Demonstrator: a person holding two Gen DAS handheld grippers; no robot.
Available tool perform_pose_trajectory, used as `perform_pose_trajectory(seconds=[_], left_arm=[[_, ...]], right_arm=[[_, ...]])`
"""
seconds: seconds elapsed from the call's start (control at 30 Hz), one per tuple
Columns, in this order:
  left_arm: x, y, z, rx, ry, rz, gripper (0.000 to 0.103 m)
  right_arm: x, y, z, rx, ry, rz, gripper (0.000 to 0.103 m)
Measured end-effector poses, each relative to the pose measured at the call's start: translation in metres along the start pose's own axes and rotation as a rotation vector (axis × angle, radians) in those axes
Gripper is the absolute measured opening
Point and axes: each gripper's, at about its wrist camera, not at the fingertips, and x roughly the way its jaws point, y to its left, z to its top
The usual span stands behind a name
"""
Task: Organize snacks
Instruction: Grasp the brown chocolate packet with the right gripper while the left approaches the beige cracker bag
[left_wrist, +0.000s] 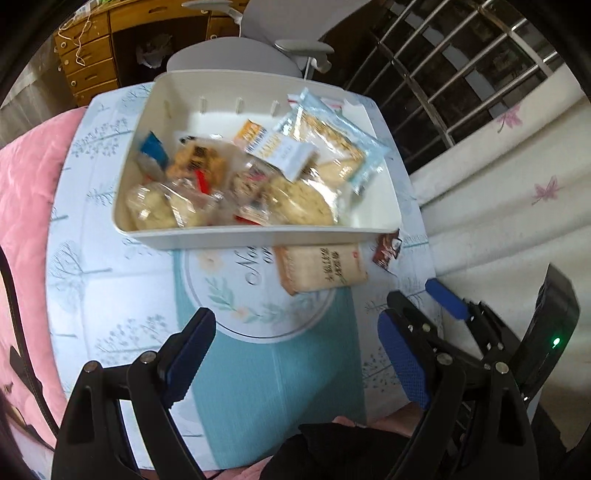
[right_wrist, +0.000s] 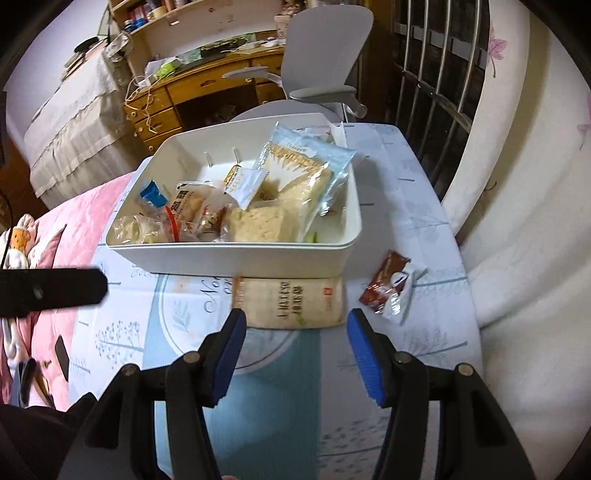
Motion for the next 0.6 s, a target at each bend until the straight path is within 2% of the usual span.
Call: perform_pose_trajectory(seconds=[0.23,0.6], left_arm=[[0.032,-0.026,-0.003,-0.071,0.023,0.017,0.089],[0.104,-0.021,-0.006,-0.336,0.113,0.112,0.089]], right_arm=[[0.007,-0.041,0.003,-0.051,0.023,0.005,0.057],[0.039,-0.094,0.005,-0.075,0.084,-0.007,0.057]])
